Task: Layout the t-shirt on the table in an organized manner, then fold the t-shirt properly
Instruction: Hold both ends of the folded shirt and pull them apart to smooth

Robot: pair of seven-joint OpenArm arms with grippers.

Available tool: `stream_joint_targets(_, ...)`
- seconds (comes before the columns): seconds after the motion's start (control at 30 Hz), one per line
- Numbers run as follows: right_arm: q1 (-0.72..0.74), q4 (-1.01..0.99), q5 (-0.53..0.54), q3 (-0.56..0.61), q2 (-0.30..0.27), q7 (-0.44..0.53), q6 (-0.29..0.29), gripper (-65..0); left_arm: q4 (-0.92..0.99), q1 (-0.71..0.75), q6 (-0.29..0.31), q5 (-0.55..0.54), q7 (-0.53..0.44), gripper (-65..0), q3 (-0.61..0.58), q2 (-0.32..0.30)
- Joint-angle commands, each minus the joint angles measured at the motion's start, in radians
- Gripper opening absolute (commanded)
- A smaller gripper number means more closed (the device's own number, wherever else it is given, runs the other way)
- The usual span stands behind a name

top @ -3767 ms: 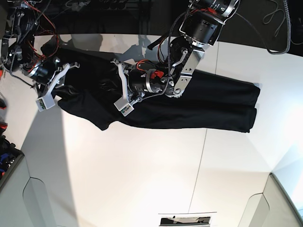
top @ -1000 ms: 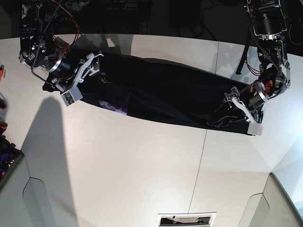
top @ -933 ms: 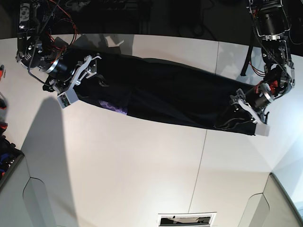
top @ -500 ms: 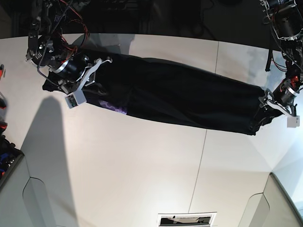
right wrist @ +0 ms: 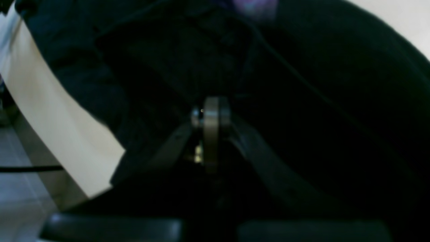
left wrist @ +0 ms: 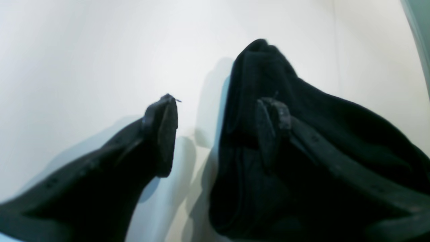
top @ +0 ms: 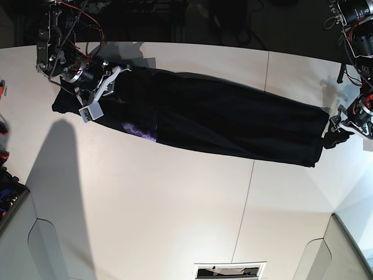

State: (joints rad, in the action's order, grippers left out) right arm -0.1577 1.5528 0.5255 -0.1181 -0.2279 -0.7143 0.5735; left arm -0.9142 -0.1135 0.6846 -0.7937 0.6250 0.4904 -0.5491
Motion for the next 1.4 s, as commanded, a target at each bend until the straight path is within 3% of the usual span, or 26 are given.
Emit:
stream_joint_targets(0.0,-0.003,-0.001,-0.055,-0.007,-0.034,-0.043,-0.028,-65.0,-0.013,-0.004,0.014,-0.016,-0.008,-25.9,0.005,-0.024)
stream_joint_targets(0.17,-0.003,-0.001,-0.031,-0.007,-0.069,-0.04,-0.027,-65.0,-0.013,0.037,0.014,-0.026,0.005,-25.8,-0.011,-0.009)
stream_joint_targets(0.6,-0.003,-0.001,0.024,-0.007,-0.068,-0.037,-0.027,-65.0,-0.014,0.051,0.014,-0.028,0.031,-25.8,-0.143,0.092)
stream_joint_targets(0.93,0.0,-0.001,0.024,-0.007,-0.068,-0.02,-0.027,-65.0,-0.016,0.074,0.014,-0.05,0.143,-26.0,-0.146,0.122)
stream_joint_targets(1.0,0.001,-0.001,0.024,-0.007,-0.068,-0.011,-0.027,-65.0,-0.016,0.089,0.014,-0.08,0.138,-30.9,-0.146,0.123)
stream_joint_targets(1.13,0.002,-0.001,0.024,-0.007,-0.068,-0.01,-0.027,-65.0,-0.016,0.103,0.014,-0.107,0.064,-65.0,-0.146,0.124)
stream_joint_targets(1.37,0.002,0.012,0.059,-0.007,-0.068,-0.011,-0.027,-65.0,-0.029,0.075,0.014,-0.07,0.014,-65.0,-0.133,0.115)
